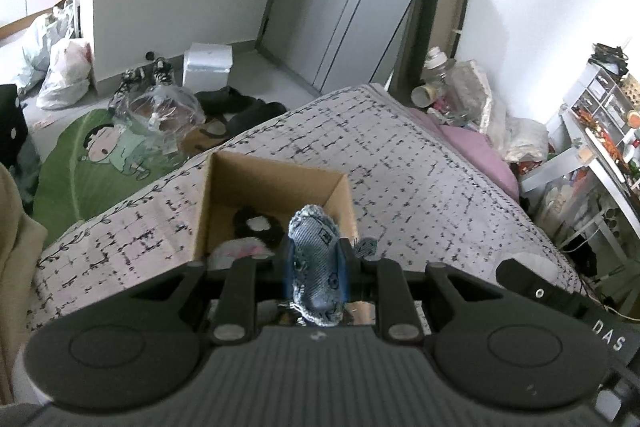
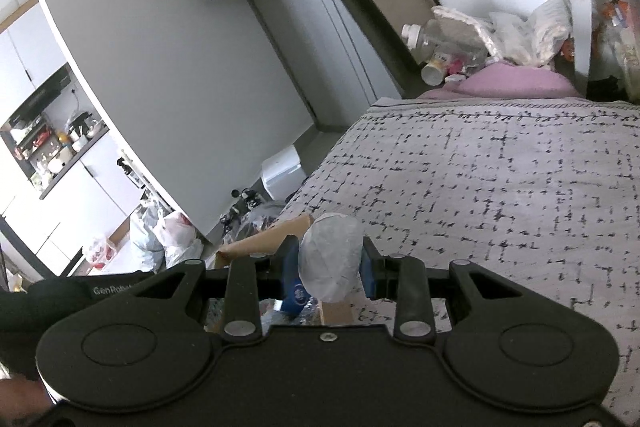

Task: Organize soft objects
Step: 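Carry the plush fish to the box with the left gripper while the right gripper carries the clear bag there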

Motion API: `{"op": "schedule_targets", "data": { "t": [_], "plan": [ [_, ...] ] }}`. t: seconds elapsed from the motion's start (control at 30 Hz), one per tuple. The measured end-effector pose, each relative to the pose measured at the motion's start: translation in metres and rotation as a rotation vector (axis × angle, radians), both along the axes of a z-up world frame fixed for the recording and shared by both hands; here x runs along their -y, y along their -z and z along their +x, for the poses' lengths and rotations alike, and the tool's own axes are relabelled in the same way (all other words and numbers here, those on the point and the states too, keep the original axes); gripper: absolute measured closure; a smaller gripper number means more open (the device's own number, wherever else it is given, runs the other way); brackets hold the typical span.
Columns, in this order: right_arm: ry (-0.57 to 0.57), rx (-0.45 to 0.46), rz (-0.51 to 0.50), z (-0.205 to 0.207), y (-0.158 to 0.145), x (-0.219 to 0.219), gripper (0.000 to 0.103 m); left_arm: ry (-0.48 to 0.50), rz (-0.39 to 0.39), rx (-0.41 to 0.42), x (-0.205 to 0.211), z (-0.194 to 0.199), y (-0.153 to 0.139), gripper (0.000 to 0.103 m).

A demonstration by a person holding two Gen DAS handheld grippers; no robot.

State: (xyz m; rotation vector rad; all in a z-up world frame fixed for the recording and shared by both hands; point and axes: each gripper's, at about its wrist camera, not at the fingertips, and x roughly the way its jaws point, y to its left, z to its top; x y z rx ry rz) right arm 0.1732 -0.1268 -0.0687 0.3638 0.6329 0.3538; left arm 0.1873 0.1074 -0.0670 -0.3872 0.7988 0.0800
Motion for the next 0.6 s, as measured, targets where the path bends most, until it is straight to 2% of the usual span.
{"op": "schedule_targets", "data": {
  "t": [0.27, 0.4, 0.5, 0.6],
  "plan": [
    [-0.037, -0.028, -0.023, 0.006, 0.01, -0.027, 0.071, 0.001, -0.021, -0.071, -0.02, 0.004, 0.021, 0.081],
    [-0.059, -0.054, -0.025, 0.01, 0.017, -0.039, 0.071, 0.009, -0.044, -0.145, -0.029, 0.01, 0.034, 0.078],
    [-0.076, -0.069, -0.026, 0.013, 0.022, -0.047, 0.071, -0.012, -0.058, -0.18, -0.04, 0.013, 0.042, 0.071],
    [-0.096, -0.082, -0.019, 0.016, 0.026, -0.055, 0.071, -0.021, -0.048, -0.18, -0.047, 0.013, 0.043, 0.065]
  ]
}}
